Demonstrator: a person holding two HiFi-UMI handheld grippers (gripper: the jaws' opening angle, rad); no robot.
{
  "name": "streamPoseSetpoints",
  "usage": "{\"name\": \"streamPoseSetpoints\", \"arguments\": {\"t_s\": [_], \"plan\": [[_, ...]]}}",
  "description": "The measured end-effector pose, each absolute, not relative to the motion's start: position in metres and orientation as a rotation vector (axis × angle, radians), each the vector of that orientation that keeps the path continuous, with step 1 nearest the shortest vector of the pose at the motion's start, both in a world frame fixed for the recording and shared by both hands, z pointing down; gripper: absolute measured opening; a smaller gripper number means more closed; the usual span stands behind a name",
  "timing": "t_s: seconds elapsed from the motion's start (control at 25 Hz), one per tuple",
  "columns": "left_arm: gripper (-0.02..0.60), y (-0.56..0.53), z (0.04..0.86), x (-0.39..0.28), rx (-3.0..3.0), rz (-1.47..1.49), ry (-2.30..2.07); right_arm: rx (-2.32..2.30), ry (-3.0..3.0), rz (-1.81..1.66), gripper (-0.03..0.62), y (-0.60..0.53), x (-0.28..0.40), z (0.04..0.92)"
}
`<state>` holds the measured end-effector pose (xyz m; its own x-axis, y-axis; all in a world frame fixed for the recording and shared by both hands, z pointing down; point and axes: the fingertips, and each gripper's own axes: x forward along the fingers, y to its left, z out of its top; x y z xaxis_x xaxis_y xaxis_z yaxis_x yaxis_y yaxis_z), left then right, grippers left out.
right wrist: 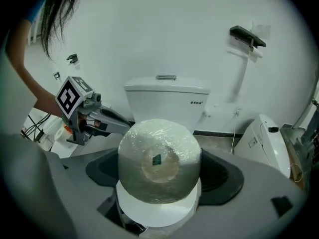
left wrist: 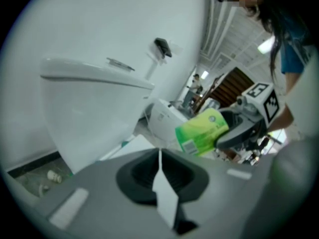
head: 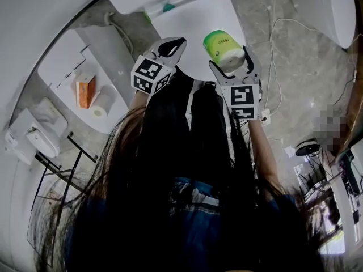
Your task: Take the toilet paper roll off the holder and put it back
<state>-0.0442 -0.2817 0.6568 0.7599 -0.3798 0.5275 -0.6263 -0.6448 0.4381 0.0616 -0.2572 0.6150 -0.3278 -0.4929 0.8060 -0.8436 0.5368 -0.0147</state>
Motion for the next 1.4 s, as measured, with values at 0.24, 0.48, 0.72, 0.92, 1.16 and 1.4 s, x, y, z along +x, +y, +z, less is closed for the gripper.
{"name": "streamPoseSetpoints", "arguments": {"t_s": [0.24,0.48,0.72,0.92,1.16,1.4], "plan": [[0.0,-0.284,0.654,-0.042,2.344,0.483,-0.775,1.08,-1.968,0.557,0.439,-0.258,0.064,0.622],[0.002,-0.283,0.656,-0.045,2.324,0.474,-0.794,0.955,-1.955,0.514,0.44,-0.259,0.06,0.654],[0.002,-0.28,0.663,-0.059,2.301,0.489,-0.814,0.706,-1.853,0.363,0.439,-0.281,0.039,0.733],[0.002,-0.278,0.667,-0.066,2.288,0.492,-0.823,0.589,-1.751,0.316,0.439,-0.293,0.025,0.793],[0.002,-0.278,0.671,-0.073,2.271,0.481,-0.84,0.619,-1.698,0.445,0.439,-0.293,0.016,0.823],[0.0,-0.277,0.676,-0.08,2.256,0.471,-0.869,0.617,-1.693,0.429,0.439,-0.287,0.015,0.829]]}}
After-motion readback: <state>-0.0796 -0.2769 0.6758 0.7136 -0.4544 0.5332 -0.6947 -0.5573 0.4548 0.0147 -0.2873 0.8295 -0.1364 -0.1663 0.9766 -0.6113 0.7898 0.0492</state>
